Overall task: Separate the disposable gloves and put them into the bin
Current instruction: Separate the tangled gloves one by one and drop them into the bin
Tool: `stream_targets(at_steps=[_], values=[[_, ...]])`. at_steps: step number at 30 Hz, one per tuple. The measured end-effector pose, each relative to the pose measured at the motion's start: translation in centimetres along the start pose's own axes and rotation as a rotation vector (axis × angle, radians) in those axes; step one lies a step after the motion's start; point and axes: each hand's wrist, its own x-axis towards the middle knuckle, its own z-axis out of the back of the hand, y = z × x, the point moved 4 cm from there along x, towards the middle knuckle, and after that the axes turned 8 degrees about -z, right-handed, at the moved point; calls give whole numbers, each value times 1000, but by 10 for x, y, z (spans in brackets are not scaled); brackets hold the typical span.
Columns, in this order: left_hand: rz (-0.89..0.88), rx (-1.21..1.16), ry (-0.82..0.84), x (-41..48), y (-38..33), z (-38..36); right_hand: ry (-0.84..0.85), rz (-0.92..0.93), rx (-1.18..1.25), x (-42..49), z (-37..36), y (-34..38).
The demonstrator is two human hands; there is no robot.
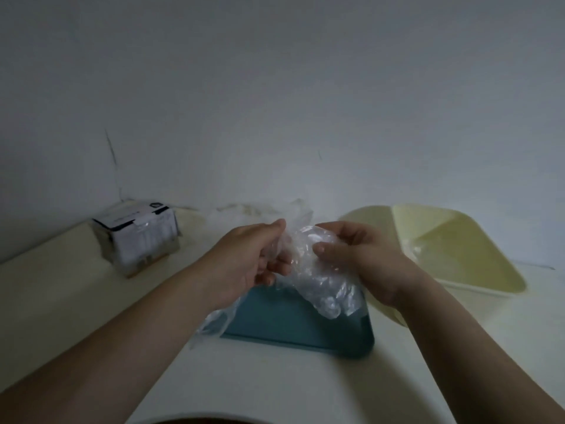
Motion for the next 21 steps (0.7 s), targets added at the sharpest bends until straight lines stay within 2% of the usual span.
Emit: stream_targets(at_steps=[3, 6, 8, 10, 13, 15, 17, 19, 21], values=[[-37, -142, 20, 0, 7, 7, -52, -33, -97, 4, -4, -11], [-146, 9, 32, -4, 11, 11, -80, -16, -128, -2, -8, -13], [-202, 126, -30, -5, 9, 11, -87, -1, -108, -7, -9, -17], [-204, 116, -96, -4, 8, 16, -86, 22, -82, -10, -9, -22], [-216, 91, -131, -5, 0, 23, -223, 43, -204, -11, -2, -31], [-218, 116, -86, -6, -6, 27, -346, 42, -402, -9, 2, -32], [-203, 228, -29, -7, -14, 30, -420, 104, -472, -11, 2, -24], [-199, 352, 21, -9, -24, 29, -334, 129, -348, -11, -2, -10], [-206, 378, 57, -11, -31, 27, -98, 77, -205, -5, -19, 1]])
